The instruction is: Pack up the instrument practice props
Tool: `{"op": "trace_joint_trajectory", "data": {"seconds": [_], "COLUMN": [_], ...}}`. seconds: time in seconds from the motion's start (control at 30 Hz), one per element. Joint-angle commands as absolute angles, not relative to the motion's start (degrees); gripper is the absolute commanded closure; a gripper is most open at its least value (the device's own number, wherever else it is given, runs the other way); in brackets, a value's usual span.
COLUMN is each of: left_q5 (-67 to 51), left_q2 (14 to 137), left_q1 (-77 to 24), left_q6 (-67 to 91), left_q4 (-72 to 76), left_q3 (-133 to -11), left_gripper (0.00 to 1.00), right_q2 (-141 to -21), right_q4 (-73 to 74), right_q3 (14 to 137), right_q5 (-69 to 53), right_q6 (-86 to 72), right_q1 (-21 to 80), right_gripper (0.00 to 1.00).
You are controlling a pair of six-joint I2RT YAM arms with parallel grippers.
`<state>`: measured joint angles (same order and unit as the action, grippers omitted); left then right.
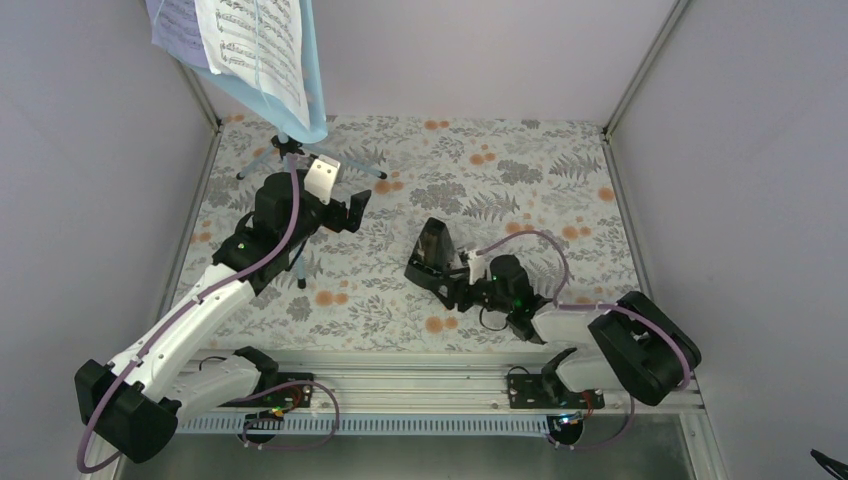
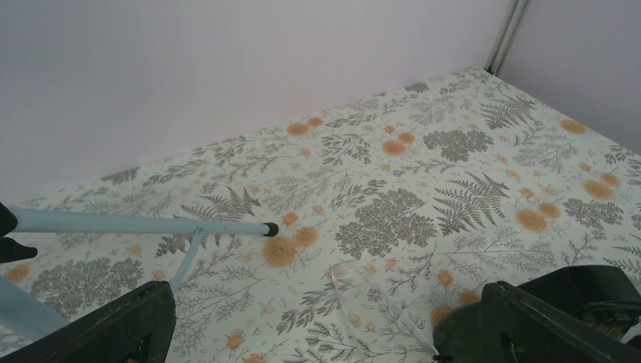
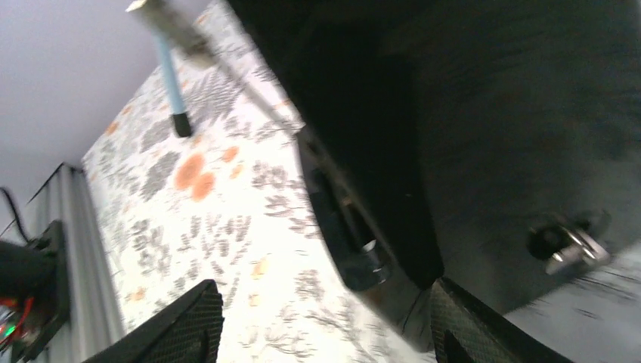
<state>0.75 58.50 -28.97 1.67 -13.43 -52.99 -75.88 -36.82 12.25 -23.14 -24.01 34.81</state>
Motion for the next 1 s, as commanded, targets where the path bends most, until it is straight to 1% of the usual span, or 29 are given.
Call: {"op": "trace_joint_trajectory", "data": {"seconds": [0.0, 0.07, 0.1, 0.13, 0.17, 0.2, 0.23, 0.37, 0.43, 0.5, 0.57, 0.73, 0.83, 0.97], "left_q5": [0.06, 0.18, 0.22, 0.3, 0.35, 0.38, 0.23, -0.4, -0.53, -0.37, -0.21, -0.22, -0.26, -0.27], "left_q2": [58.74, 58.68, 58.56, 58.43, 58.24, 58.06, 58.01, 57.96, 57.94, 57.93, 57.92, 58.06, 57.94, 57.77], "left_q1": [-28.82, -28.76, -28.82, -28.82, -28.79, -28.8, -28.82, -28.87, -28.89, -28.83, -28.83, -28.87, -28.84, -28.83], "left_q6": [0.72, 0.74, 0.71, 0.71, 0.73, 0.71, 0.75, 0.81, 0.79, 0.8, 0.85, 0.82, 0.76, 0.73], "left_q4": [-13.08, -13.16, -13.17, -13.18, -13.08, -12.94, -12.92, -12.84, -12.89, -12.93, -12.96, -12.96, -12.98, -12.96], "left_q3": [-53.48, -53.5, -53.45, -53.42, -53.31, -53.22, -53.2, -53.34, -53.3, -53.26, -53.24, -53.23, -53.26, -53.26], "left_gripper": [0.0, 0.0, 0.0, 0.0, 0.0, 0.0, 0.0, 0.0, 0.0, 0.0, 0.0, 0.0, 0.0, 0.0], "right_q2": [-76.58, -74.58, -72.61, -70.41, -67.8, -65.18, -62.67, -54.6, -52.19, -51.11, -52.7, -62.82, -67.69, -72.25], "right_q4": [-41.86, -40.4, -39.74, -38.75, -37.13, -35.41, -33.54, -26.01, -26.19, -29.54, -33.19, -35.38, -38.89, -38.41], "right_q3": [14.04, 13.62, 12.83, 12.18, 11.8, 11.52, 11.42, 13.43, 13.96, 13.84, 14.63, 21.45, 23.26, 26.31], "right_q5": [-23.98, -21.3, -19.87, -18.78, -18.17, -18.02, -18.64, -21.5, -22.1, -23.45, -24.58, -27.53, -26.87, -26.26], "right_q6": [-24.35, -24.87, -24.84, -24.31, -23.48, -22.19, -20.68, -11.55, -7.27, -3.67, -1.23, 3.48, 4.86, 7.6], "right_q1": [39.14, 39.38, 39.38, 39.33, 39.11, 38.74, 38.15, 34.45, 33.27, 32.99, 32.73, 32.6, 32.55, 32.52], "right_gripper": [0.36, 0.36, 0.35, 0.31, 0.24, 0.11, 0.01, 0.01, 0.01, 0.0, 0.01, 0.0, 0.0, 0.0]}}
